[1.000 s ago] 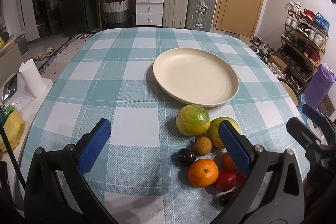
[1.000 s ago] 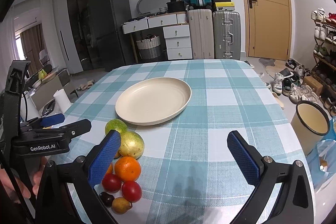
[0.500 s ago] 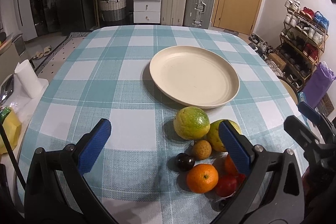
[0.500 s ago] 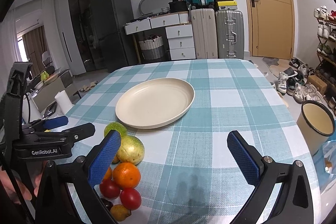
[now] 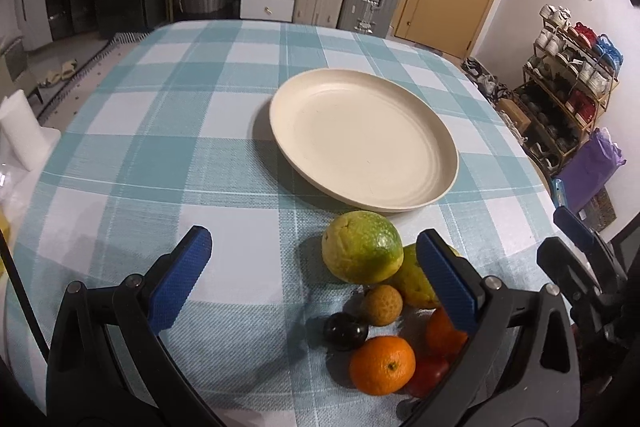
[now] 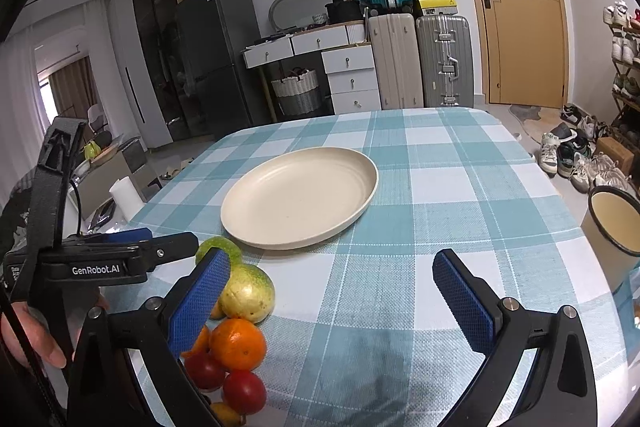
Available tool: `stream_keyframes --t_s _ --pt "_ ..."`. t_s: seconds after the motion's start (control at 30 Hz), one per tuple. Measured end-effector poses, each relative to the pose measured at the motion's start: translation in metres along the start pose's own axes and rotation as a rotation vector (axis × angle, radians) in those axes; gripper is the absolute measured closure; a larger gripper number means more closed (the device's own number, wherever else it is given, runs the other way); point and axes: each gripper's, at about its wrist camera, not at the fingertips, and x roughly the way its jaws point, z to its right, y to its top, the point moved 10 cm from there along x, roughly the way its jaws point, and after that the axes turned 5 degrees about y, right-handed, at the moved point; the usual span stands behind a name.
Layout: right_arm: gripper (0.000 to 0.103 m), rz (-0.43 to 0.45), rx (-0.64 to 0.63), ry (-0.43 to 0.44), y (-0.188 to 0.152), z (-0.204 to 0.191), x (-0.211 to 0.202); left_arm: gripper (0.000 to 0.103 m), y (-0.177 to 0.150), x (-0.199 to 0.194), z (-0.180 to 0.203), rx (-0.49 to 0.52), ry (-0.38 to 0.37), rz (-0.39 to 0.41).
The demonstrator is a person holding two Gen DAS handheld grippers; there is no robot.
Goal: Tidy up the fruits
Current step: 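Grasp a green-yellow citrus with the left tool while the right tool grasps another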
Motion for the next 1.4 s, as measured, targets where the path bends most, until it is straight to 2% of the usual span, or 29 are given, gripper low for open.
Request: stream_keyframes --t_s 0.17,0.53,0.6,0.83,0.9,0.97,1.0,1.1,1.4 --pt "0.0 0.014 0.018 0.048 0.002 0.0 0.003 0.001 0.0 0.02 0.002 -0.015 -0.053 -0.052" --pt "0.0 0.003 0.033 0.069 0.002 0.002 0.013 0.003 -0.005 0.042 0.001 -0.096 -0.191 -0.115" --pt "0.0 0.003 0.035 0.07 0.002 0.002 0.013 0.011 -0.008 0.044 0.002 -0.118 -0.224 -0.135" --pt "0.0 0.0 0.037 0.068 0.001 0.002 0.013 0.022 -0.01 0.044 0.007 -0.129 -0.286 -0.144" --pt "0.0 0.001 0.033 0.063 0.001 0.002 0.012 0.032 -0.012 0.044 0.012 -0.136 -0.322 -0.159" --pt "0.0 0.004 0.028 0.062 0.001 0.001 0.011 0.036 -0.013 0.043 0.014 -0.128 -0.323 -0.156" --pt "0.0 0.004 0.026 0.061 0.001 0.001 0.01 0.044 -0.014 0.044 0.017 -0.118 -0.335 -0.159" --pt "0.0 0.004 0.02 0.059 0.0 0.0 0.01 0.053 -0.016 0.044 0.021 -0.128 -0.379 -0.162" --pt "0.0 0.0 0.015 0.055 0.0 0.001 0.01 0.053 -0.016 0.043 0.016 -0.133 -0.377 -0.147"
